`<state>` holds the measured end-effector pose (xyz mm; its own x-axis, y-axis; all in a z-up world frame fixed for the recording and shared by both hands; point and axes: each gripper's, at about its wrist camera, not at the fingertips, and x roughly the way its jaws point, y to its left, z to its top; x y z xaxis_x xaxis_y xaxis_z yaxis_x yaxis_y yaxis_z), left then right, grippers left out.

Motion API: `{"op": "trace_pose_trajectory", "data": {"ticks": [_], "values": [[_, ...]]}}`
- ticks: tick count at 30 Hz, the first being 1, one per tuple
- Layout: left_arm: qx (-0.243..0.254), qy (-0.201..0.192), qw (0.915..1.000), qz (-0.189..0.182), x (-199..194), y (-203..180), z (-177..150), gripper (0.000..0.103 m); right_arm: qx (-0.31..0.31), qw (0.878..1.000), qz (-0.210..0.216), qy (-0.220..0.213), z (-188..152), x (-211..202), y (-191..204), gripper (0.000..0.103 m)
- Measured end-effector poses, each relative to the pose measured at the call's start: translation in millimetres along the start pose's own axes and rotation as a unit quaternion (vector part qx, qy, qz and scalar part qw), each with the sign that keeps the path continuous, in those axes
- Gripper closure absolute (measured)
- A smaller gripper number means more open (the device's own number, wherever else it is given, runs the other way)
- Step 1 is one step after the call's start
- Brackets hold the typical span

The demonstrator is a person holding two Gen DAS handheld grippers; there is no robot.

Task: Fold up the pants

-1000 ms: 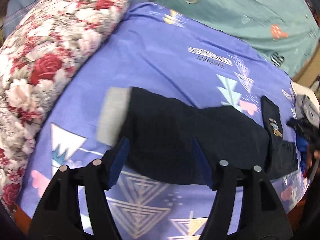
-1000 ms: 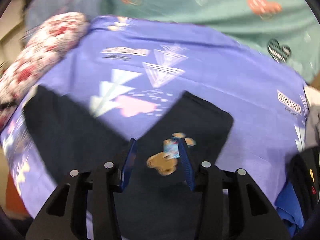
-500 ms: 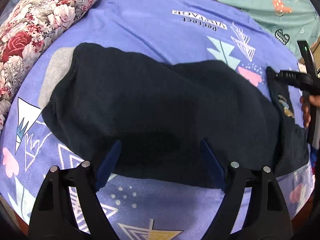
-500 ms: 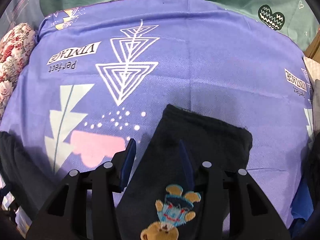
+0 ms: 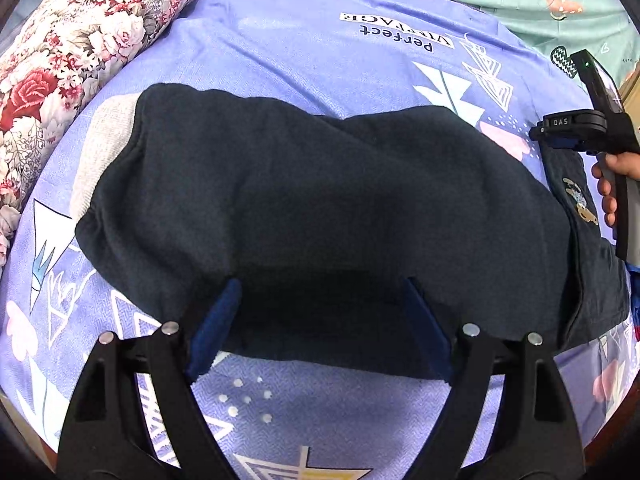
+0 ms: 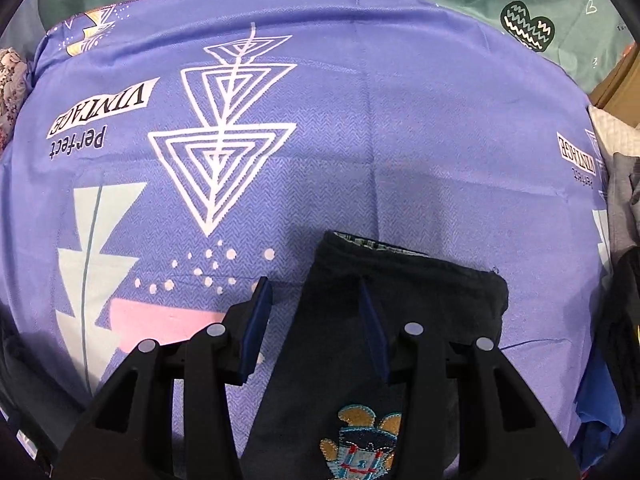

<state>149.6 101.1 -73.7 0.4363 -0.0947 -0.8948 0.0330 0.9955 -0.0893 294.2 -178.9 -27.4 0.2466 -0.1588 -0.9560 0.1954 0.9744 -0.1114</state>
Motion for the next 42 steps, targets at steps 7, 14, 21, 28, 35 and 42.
{"op": "trace_pose_trajectory", "data": {"ticks": [7, 14, 21, 28, 35, 42], "values": [[-0.024, 0.003, 0.9991, -0.035, -1, 10, 2, 0.020, 0.023, 0.999, 0.021, -0.009, -5, -7, -22, 0.098], [-0.044, 0.001, 0.9967, -0.069, -3, 20, 3, 0.020, 0.073, 0.987, 0.099, -0.107, -47, -96, -97, 0.099], [-0.048, 0.002, 0.9964, -0.070, -2, 21, 4, 0.020, 0.134, 0.966, 0.137, -0.176, -133, -174, -184, 0.099], [-0.046, 0.006, 0.9973, -0.058, 2, 20, 7, 0.020, 0.179, 0.960, 0.168, -0.131, -229, -148, -213, 0.099], [-0.050, 0.009, 0.9974, -0.051, 3, 19, 9, 0.020, 0.210, 0.960, 0.174, -0.061, -269, -100, -225, 0.094], [-0.068, 0.008, 0.9954, -0.068, -10, 28, 8, 0.019, 0.206, 0.957, 0.183, -0.096, -270, -116, -233, 0.056]]}}
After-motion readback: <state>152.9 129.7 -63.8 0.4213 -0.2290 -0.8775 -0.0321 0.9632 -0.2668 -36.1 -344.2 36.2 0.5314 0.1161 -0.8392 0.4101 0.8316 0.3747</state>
